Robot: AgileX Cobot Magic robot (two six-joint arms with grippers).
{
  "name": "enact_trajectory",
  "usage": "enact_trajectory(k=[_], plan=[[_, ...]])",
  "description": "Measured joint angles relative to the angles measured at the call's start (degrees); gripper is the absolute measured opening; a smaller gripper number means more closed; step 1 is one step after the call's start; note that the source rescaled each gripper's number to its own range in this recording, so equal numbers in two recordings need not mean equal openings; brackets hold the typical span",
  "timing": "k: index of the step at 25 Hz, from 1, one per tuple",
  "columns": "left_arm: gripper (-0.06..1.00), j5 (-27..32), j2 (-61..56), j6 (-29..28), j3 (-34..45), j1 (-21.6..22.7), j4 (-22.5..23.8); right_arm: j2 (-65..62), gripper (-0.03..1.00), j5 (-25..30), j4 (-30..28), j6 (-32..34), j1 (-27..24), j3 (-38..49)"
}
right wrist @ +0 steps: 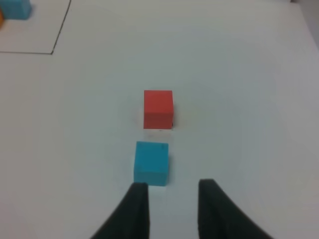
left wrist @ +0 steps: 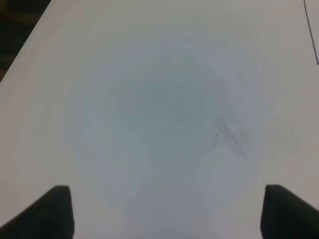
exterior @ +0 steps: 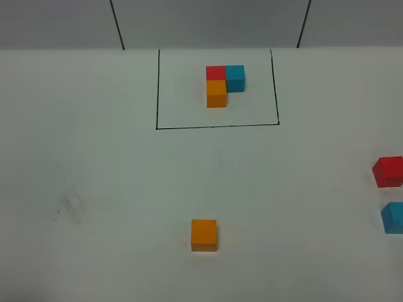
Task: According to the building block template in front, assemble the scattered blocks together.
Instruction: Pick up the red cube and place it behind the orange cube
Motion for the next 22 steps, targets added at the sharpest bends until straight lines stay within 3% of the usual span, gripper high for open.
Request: enact_trajectory(k=[11,14,17,22], plan=[[0.72,0.0,0.0,0.0,0.0,0.0,0.0,0.0,0.00,0.0,-0.3,1.9,0.0,0.0],[0.71,0.0,0.0,0.0,0.0,0.0,0.0,2.0,0.08,-0.7,-0.3,5.1,0.0,-0.5],[0.71,0.0,0.0,0.0,0.0,0.0,0.0,8.8,0.29,-4.6,-0.3,6.4,0.0,-2.7],[0.71,-0.1,0.0,0.0,0.0,0.0,0.0,26.0,0.84,-7.7,-1.7,7.1,0.0,-8.0]])
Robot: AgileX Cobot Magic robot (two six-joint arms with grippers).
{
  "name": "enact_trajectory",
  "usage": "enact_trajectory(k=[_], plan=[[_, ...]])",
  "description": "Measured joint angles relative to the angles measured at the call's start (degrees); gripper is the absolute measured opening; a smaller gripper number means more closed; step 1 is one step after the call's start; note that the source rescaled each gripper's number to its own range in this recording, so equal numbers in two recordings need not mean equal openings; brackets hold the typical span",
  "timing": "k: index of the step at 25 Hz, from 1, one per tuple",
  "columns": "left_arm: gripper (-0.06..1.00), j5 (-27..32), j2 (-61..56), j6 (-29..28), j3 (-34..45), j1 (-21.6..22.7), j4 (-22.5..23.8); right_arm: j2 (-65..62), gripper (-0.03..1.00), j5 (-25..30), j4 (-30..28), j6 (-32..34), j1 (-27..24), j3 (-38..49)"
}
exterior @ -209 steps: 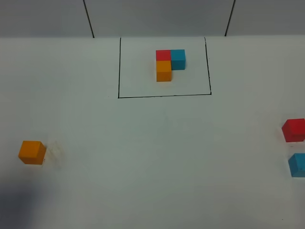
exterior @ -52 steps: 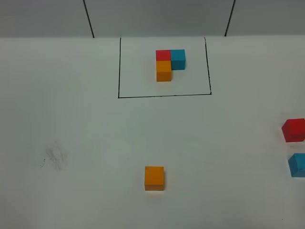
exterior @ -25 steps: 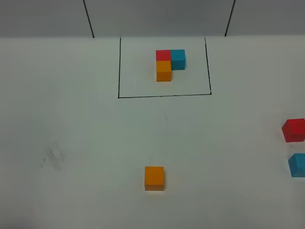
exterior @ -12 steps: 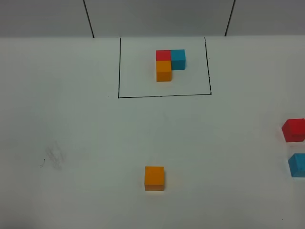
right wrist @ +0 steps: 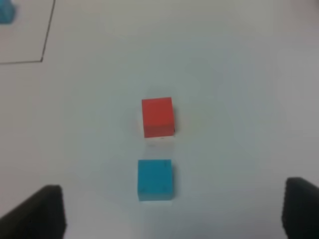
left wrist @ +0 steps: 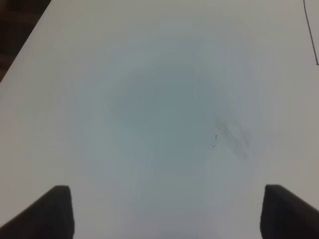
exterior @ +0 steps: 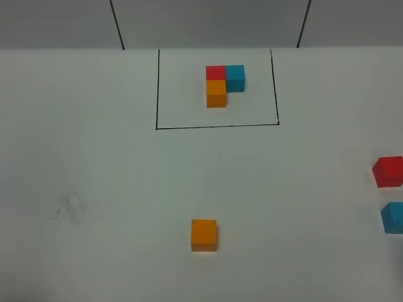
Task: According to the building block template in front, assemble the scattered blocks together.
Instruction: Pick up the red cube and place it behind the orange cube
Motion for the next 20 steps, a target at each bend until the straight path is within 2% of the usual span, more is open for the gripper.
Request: enact_trajectory(k=[2,5,13,20], plan=[[0.71,0.0,0.0,0.0,0.0,0.0,0.0,6.7,0.95,-1.0,-1.6,1.0,0.0,-2.3],[0.71,0.0,0.0,0.0,0.0,0.0,0.0,17.3,0.99,-3.3,-4.3,2.6,0.0,-6.2],[0.71,0.0,0.0,0.0,0.0,0.0,0.0,43.9,0.99,-7.3,-5.8,3.4,0.0,-16.3],[0.71,0.0,0.0,0.0,0.0,0.0,0.0,59.2,0.99,-14.0,-4.6,3.1,-0.6,-17.5]])
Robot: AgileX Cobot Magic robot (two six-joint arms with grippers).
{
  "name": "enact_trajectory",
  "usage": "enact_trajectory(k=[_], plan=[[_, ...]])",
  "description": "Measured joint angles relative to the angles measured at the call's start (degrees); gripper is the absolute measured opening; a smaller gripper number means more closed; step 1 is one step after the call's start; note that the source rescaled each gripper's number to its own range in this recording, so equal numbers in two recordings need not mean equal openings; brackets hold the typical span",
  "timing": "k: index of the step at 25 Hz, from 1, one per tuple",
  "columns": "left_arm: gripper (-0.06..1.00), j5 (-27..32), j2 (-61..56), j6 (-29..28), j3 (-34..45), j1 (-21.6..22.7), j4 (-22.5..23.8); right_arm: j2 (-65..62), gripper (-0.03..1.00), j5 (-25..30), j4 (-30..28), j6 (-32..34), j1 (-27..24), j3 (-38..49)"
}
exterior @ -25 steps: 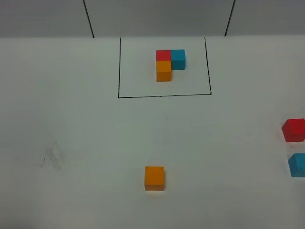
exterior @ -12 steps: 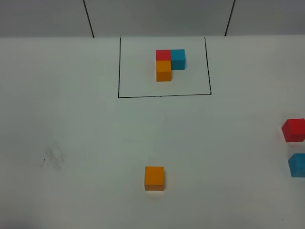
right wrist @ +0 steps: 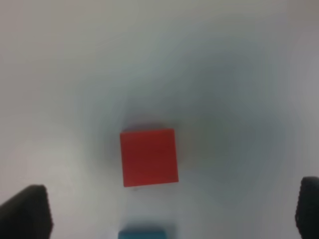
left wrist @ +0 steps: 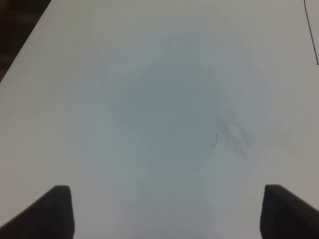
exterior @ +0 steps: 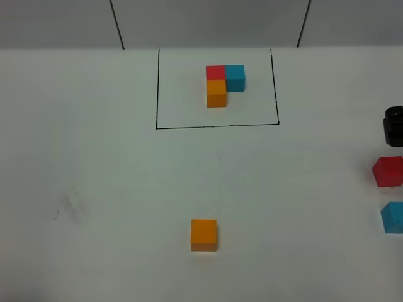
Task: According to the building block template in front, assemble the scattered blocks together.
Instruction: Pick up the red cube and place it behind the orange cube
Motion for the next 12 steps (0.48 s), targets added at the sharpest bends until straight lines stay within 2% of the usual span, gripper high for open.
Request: enact_trajectory(k=[12], plan=[[0.71,0.0,0.0,0.0,0.0,0.0,0.0,11.7,0.98,-4.9,3.4,-6.8,-2.8,0.0]])
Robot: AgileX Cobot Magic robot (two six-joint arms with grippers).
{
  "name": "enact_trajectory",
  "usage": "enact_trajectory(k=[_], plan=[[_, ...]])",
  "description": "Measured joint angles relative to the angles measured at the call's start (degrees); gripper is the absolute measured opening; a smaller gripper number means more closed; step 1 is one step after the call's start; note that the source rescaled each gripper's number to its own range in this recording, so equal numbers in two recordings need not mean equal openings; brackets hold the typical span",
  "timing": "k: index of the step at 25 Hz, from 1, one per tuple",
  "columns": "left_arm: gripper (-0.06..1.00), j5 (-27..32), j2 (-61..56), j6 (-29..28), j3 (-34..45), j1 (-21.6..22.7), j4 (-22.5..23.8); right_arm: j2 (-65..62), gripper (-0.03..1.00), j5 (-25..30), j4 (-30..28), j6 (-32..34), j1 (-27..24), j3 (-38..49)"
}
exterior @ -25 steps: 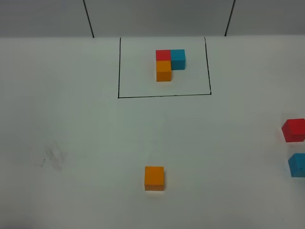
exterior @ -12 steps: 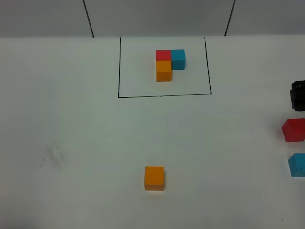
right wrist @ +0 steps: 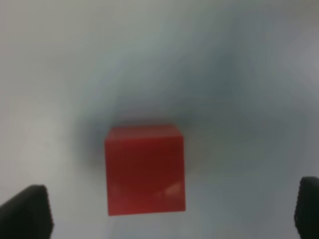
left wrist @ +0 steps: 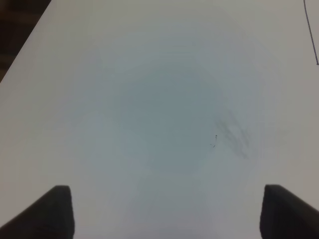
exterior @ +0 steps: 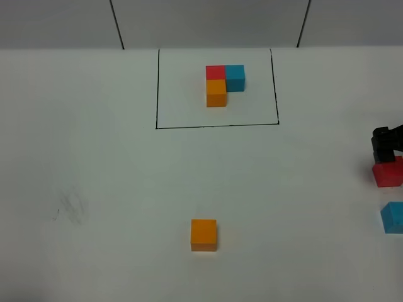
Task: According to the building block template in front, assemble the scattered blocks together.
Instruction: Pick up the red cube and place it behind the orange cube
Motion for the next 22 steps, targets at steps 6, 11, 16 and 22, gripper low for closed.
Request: enact_trajectory(k=[6,11,16,22], plan=[[0.71,0.0,0.0,0.0,0.0,0.0,0.0,5.3,0.97,-2.5,0.2,-0.6,-0.1,0.0],[0.71,0.0,0.0,0.0,0.0,0.0,0.0,8.6,0.94,-4.5,0.3,-0.7,-0.1,0.0],[0.71,0.0,0.0,0.0,0.0,0.0,0.0,9.4,0.74,-5.3,0.3,-0.7,-0.1,0.0],[0.71,0.0,0.0,0.0,0.0,0.0,0.0,9.7,0.26,-5.5,0.3,-0.7,-0.1,0.0]])
